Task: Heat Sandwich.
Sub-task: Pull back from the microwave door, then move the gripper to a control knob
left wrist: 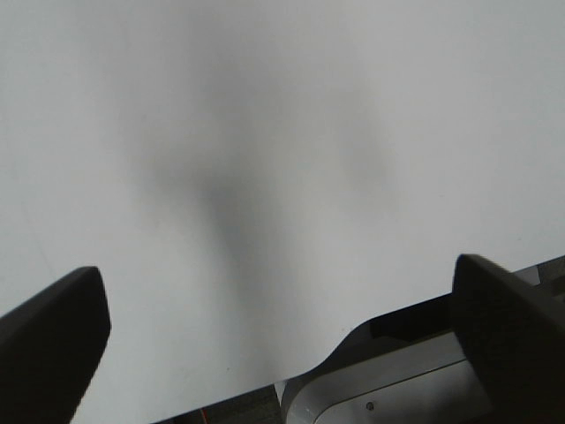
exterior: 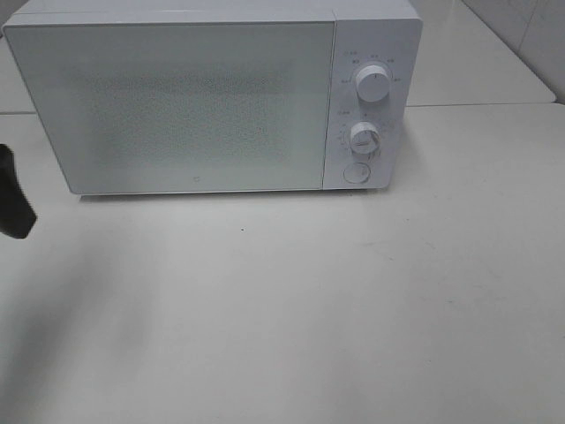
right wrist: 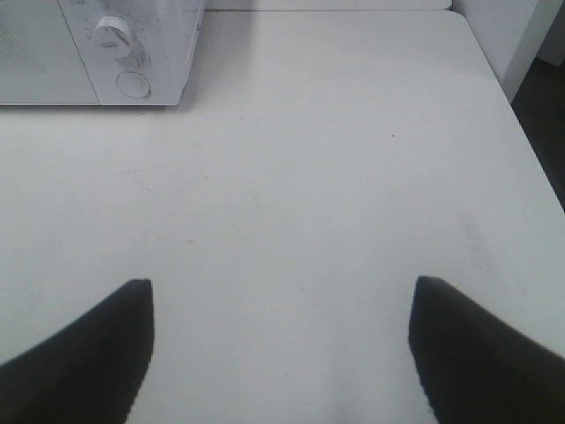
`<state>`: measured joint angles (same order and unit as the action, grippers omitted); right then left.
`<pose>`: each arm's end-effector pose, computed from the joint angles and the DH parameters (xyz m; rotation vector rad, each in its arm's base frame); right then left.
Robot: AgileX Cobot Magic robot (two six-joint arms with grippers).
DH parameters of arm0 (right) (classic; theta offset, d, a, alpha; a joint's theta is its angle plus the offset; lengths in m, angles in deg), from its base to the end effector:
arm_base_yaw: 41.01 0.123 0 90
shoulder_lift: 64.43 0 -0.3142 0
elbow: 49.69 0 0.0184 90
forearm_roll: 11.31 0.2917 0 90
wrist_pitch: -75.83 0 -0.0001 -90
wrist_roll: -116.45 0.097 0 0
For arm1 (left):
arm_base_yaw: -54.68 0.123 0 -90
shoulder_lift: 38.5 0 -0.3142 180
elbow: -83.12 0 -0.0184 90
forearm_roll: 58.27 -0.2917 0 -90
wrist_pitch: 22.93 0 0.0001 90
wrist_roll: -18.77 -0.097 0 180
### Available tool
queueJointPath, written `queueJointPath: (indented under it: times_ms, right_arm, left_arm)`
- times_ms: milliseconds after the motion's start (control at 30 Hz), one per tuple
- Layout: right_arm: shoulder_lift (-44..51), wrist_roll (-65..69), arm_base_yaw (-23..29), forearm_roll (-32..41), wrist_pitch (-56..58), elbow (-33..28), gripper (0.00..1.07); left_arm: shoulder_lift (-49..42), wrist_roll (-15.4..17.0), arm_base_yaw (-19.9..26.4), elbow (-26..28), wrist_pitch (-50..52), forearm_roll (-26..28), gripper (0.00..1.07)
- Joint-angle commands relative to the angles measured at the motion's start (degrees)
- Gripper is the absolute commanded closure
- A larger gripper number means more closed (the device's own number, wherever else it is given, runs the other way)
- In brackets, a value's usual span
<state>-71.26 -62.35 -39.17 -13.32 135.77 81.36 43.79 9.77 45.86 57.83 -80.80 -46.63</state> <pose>0.0063 -0.0027 0.2975 -0.0098 2.0192 -0.0081 0.2606 -0.0572 0.2715 0.3225 2.8581 -0.2674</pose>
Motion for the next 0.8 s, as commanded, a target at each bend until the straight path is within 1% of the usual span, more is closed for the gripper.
queueJointPath:
  times_ms: [33,100,133,167,267,300,367,467,500,633,667,733,800]
  right_arm:
    - [1.5,0.4,-0.5,-0.2,-0.5,-0.1,0.31]
    - [1.5,0.4,-0.5,-0.2,-0.5,-0.1,0.31]
    - [1.5,0.4,-0.5,-0.2,-0.5,-0.1,0.31]
    - [1.5,0.4,-0.5,-0.2,-0.5,-0.1,0.31]
    - [1.5,0.4,-0.5,-0.2,-0.5,-0.1,0.31]
    - [1.5,0.4,-0.5,-0.2,-0.5,-0.1,0.31]
    - [1.5,0.4,-0.5,-0.2,-0.5,-0.1,0.31]
    - [1.5,0.4,-0.5,-0.2,-0.5,-0.1,0.31]
    - [1.5,0.4,-0.5,-0.2,-0.5,-0.1,0.31]
    - [1.5,0.4,-0.5,-0.2,-0.5,-0.1,0.31]
    - [1.5,0.4,-0.5,-0.2,-0.5,-0.1,0.31]
    - [1.5,0.4,-0.5,-0.2,-0.5,-0.1,0.31]
    - [1.5,0.4,-0.5,-0.2,-0.5,-0.1,0.31]
  left_arm:
    - [-3.2,0.3,4.2,-2.5,-1.5,-0.3,0.03]
    - [-5.4,0.6,6.7,-4.0,-1.5,-0.1,0.03]
    - [-5.4,0.6,6.7,-4.0,-1.5,-0.1,0.03]
    - [-7.6,0.9,8.6,-5.4,-1.8,-0.2,0.03]
    - [-11.1,1.8,10.8,-7.6,-2.5,-0.6,0.03]
    - [-13.9,2.3,11.4,-9.3,-2.6,-1.2,0.03]
    - [-15.1,2.5,11.5,-10.2,-2.6,-1.7,0.03]
    - [-21.0,3.0,11.5,-13.5,-2.8,-3.3,0.03]
    - [-21.0,3.0,11.5,-13.5,-2.8,-3.3,0.03]
    - [-28.5,3.1,11.5,-17.0,-3.0,-3.8,0.03]
    - [-28.5,3.1,11.5,-17.0,-3.0,-3.8,0.03]
    - [-31.3,3.1,11.5,-18.2,-2.9,-4.0,0.03]
    - [-35.5,2.9,11.5,-20.4,-3.0,-4.2,0.03]
